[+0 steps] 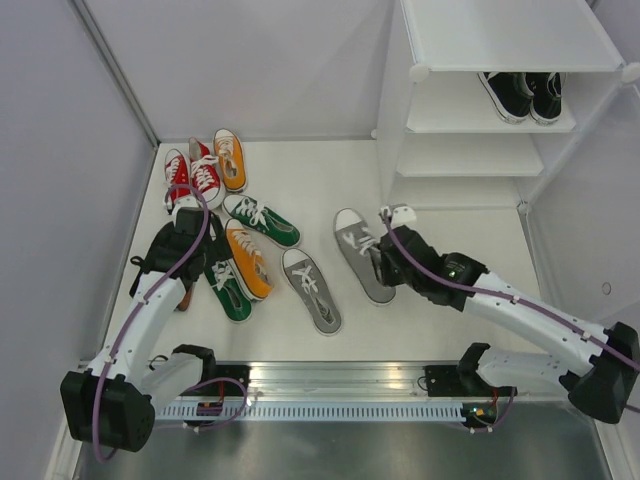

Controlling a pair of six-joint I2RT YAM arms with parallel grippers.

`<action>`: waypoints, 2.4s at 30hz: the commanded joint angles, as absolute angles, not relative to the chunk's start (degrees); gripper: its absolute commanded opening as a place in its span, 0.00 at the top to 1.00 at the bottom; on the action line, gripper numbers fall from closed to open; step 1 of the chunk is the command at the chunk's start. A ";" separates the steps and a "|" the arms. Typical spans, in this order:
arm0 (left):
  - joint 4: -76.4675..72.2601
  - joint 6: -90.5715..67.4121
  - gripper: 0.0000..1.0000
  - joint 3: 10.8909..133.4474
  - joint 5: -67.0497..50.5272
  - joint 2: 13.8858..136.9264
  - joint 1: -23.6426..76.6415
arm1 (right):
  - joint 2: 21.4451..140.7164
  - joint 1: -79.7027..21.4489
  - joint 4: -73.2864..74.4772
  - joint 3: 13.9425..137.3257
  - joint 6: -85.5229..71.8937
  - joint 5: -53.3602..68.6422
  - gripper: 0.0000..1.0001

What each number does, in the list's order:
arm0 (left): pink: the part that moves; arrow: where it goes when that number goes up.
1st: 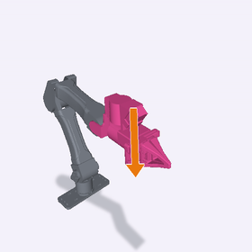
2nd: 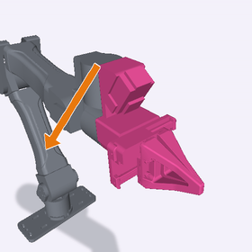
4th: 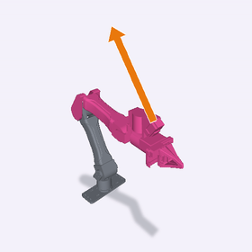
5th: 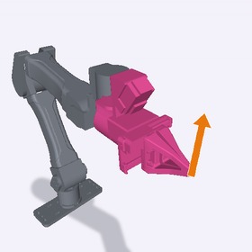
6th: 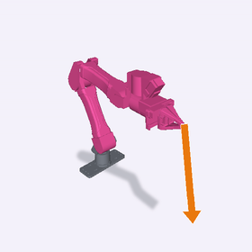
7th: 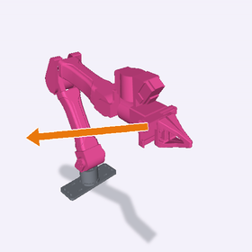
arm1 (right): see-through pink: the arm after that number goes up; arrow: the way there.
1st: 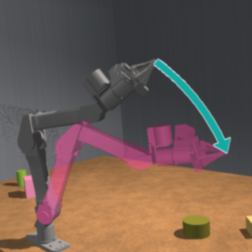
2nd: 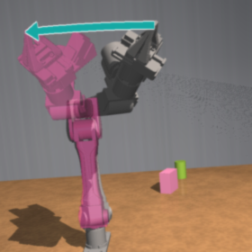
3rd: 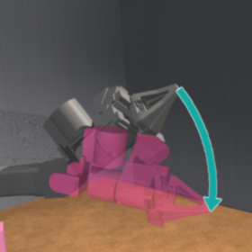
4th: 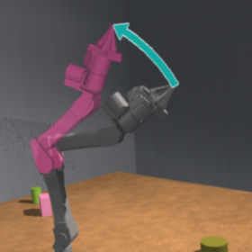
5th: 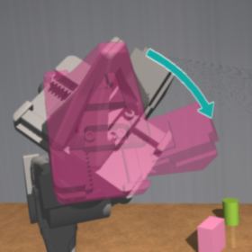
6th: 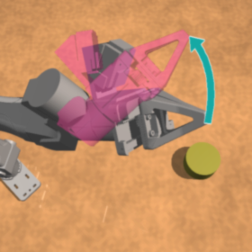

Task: Place and organize the shoes in the shoe cabinet

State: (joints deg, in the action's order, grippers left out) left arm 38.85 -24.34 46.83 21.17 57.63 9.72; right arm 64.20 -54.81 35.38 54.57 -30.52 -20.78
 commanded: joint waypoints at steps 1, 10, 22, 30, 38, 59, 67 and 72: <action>37.18 -22.68 0.07 46.84 22.68 56.95 9.49 | 60.03 -43.29 34.55 51.34 -26.38 -17.95 0.99; 37.09 -22.59 0.07 46.67 21.97 56.78 9.49 | 65.29 -17.17 25.49 47.98 -21.45 -6.69 0.99; 37.09 -22.41 0.07 46.67 21.18 56.25 9.49 | 80.67 -9.32 1.86 52.99 -17.15 -1.31 0.99; 37.18 -22.24 0.07 46.67 20.30 55.72 9.49 | 94.91 -7.65 -8.69 60.11 -16.96 -3.16 0.99; 37.09 -22.15 0.07 46.58 19.60 55.46 9.49 | 98.01 -7.12 -10.73 60.21 -16.52 -2.11 0.32; 37.00 -22.15 0.06 46.41 18.46 55.02 9.49 | 74.08 -7.12 -27.11 26.48 -48.76 4.83 0.18; 36.91 -22.06 0.06 46.23 18.46 55.02 9.49 | 83.84 -7.12 -43.14 25.22 -58.35 4.57 0.16; 36.91 -22.06 0.06 46.32 18.72 55.11 9.49 | 92.80 -7.03 -51.76 26.28 -61.08 4.40 0.19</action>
State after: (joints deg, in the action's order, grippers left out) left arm 38.81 -23.86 46.48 18.96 55.94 9.72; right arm 89.38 -7.27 -40.86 24.95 -57.14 4.32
